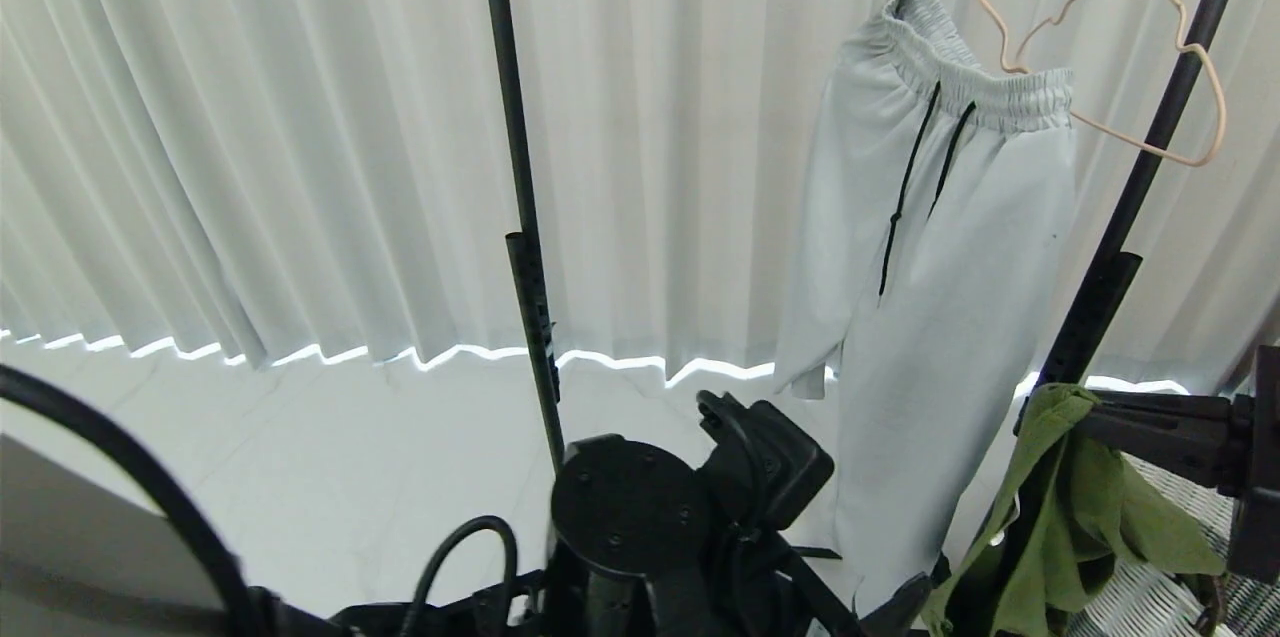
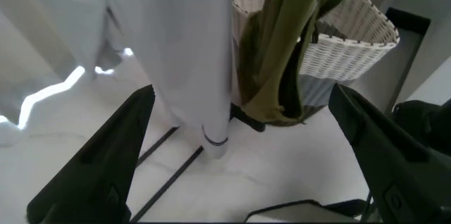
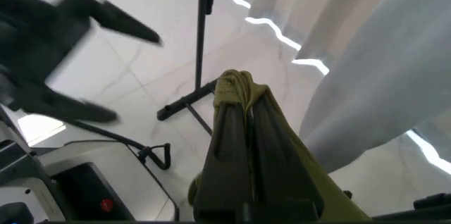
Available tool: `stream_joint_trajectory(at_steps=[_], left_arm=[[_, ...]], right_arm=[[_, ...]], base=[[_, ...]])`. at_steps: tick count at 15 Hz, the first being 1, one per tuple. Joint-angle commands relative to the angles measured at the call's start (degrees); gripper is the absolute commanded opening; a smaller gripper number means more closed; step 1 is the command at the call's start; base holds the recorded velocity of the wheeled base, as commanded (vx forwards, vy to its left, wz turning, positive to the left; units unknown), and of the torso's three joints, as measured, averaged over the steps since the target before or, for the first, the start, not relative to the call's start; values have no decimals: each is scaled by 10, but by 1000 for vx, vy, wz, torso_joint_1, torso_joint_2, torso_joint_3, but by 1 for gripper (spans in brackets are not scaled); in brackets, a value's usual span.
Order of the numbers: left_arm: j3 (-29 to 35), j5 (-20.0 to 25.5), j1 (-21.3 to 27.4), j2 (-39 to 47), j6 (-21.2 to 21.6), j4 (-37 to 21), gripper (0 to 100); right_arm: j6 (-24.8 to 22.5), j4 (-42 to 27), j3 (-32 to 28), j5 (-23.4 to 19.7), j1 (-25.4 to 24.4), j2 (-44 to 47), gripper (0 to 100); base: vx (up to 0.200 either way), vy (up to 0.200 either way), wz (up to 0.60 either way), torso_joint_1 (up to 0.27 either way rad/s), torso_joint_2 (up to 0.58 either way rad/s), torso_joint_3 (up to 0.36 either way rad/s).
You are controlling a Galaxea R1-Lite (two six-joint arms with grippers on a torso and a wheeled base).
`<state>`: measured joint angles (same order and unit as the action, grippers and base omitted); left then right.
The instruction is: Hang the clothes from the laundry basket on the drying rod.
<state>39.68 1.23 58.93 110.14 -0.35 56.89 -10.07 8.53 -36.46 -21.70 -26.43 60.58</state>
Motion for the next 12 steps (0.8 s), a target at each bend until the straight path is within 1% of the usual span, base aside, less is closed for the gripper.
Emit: stream_joint_trajectory(at_steps=[1,2,5,6,10,12], left_arm=[[34,2,22,76,-24,15,100],[46,2,31,82,-35,15,100],[101,2,32,116,-39,15,100],[125,0,26,133,-42,11,100],[166,0,-27,184,-48,9,100],[166,-2,-36,213,-50,9,100]], right_arm=[[0,3,3,0,-6,-4,0],[0,3,3,0,-7,-5,0],[0,3,10,0,-29,-18,0],[0,3,14,0,-44,-26,0],[0,3,22,0,-56,-42,0],[0,3,24,0,-56,-42,0]], base=[[0,0,0,0,0,0],[0,0,0,0,0,0],[0,0,0,0,0,0],[0,0,0,0,0,0],[0,0,0,0,0,0],[0,0,0,0,0,0]])
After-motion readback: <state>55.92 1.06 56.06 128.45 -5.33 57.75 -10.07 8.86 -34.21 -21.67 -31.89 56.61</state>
